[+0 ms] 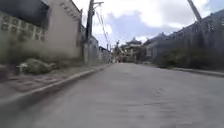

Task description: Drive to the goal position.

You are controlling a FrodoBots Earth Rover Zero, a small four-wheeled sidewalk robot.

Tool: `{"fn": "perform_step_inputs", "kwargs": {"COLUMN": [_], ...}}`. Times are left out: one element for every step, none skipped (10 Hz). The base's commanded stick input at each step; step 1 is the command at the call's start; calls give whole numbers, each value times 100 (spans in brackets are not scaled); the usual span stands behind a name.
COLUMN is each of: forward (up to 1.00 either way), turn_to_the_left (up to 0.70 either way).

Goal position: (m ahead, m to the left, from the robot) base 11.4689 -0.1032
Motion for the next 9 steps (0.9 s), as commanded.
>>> {"fn": "perform_step_inputs", "kwargs": {"forward": [100, 100, 100, 100, 100, 100, 100, 100, 100], "turn_to_the_left": [0, 0, 0, 0, 0, 0, 0, 0, 0]}}
